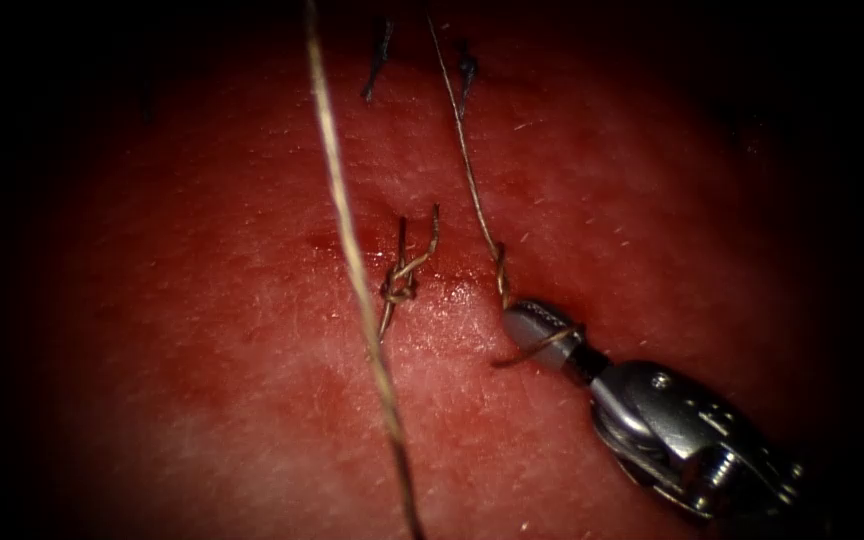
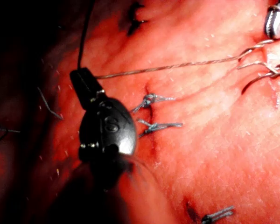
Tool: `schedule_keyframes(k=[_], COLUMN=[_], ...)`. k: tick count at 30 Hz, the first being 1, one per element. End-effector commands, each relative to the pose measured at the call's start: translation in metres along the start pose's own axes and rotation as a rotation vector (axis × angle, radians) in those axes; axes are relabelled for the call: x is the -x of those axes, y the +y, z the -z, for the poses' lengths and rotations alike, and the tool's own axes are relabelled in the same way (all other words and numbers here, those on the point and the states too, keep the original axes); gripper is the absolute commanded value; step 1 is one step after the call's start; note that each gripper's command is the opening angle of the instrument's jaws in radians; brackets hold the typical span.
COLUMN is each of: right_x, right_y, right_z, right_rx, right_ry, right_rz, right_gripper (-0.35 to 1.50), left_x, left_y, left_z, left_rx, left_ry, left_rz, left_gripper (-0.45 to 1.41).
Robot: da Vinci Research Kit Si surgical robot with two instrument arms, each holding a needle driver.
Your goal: Wound Closure
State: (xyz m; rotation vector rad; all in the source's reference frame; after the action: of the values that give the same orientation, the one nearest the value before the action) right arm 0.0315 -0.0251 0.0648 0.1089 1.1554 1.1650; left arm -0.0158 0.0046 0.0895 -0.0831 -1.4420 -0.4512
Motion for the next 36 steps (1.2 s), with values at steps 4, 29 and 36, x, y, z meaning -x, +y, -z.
schedule_keyframes(k=[4, 29, 36], right_x=[0.0018, 0.0059, 0.008], right_y=[-0.0015, -0.0066, -0.0077], right_z=[0.0004, 0.0046, 0.0054], right_rx=[-0.003, -0.026, -0.026], right_ry=[-0.002, -0.007, -0.015], right_rz=[0.003, 0.045, 0.028], right_gripper=[-0.35, -0.35, -0.35], left_x=[-0.0001, 0.0001, -0.0035], left_y=[0.0022, 0.0126, 0.0127], left_z=[-0.0007, -0.0048, -0.0059], left_rx=[0.039, 0.131, 0.127], left_ry=[-0.013, -0.017, 0.012], left_rz=[-0.01, -0.037, -0.09], left_gripper=[-0.45, -0.45, -0.45])
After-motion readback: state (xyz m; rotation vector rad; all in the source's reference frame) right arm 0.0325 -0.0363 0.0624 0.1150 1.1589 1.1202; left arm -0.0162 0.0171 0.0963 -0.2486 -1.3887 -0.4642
